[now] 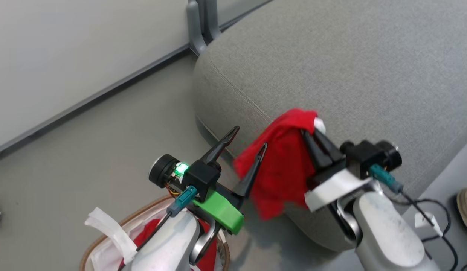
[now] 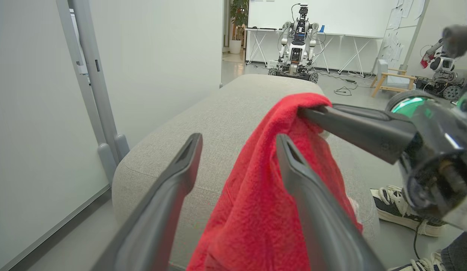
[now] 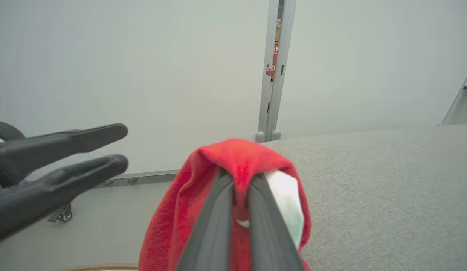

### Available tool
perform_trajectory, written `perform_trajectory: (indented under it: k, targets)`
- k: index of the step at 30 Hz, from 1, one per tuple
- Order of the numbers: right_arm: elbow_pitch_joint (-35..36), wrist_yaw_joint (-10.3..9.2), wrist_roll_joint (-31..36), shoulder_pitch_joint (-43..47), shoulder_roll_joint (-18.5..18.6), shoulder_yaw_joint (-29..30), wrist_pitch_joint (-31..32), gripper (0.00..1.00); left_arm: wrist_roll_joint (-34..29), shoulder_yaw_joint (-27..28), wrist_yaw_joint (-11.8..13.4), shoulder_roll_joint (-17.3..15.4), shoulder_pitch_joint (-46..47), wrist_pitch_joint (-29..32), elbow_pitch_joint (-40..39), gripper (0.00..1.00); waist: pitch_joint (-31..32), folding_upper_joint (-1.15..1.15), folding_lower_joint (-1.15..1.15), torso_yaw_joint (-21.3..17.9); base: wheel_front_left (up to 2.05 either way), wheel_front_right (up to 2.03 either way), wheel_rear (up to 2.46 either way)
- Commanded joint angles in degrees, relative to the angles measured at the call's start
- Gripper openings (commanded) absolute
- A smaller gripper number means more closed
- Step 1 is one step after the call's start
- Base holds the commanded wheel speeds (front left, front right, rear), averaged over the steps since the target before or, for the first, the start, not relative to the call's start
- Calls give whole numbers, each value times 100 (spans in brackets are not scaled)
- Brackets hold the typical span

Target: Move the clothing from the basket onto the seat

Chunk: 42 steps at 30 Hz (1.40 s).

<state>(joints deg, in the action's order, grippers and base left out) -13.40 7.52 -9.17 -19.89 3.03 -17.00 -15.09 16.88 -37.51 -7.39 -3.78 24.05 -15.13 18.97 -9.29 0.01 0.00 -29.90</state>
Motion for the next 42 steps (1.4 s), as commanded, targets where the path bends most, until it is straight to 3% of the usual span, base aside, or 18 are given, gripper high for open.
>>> perform_trajectory:
  k: [1,4,13,22,30,41,42]
  targets:
    - [36,-6,99,-281,28,78,-11,0,-58,-23,-18,-119,77,-3,-52,100,-437,-1,0,-171,0,0,0]
    - [5,-7,242,-783,180,182,-11,0,-71,-47,-18,-284,126,-3,-159,100,-693,-1,0,-182,0,0,0]
    - [-347,-7,662,-2514,1108,666,-11,0,-61,-175,-18,-744,431,-2,-395,100,-1730,-1,0,286,0,0,0]
    - [-1281,-7,1044,-3847,1734,1449,-11,0,-76,-219,-18,-1000,795,-3,-558,100,-2490,-1,0,827,0,0,0]
    - [-2244,-7,1439,-4200,1798,2351,-11,0,-103,-204,-18,-1079,1010,-3,-593,100,-2940,-1,0,1200,0,0,0]
    - [-2805,-7,2087,-3221,1405,3469,-10,0,-75,150,-18,-968,854,-3,-470,100,-2750,-1,0,1331,0,0,0]
    - [-2791,-7,2103,-3096,1357,3532,-11,35,-79,183,-18,-954,814,-3,-448,100,-2693,-1,0,1331,0,0,0]
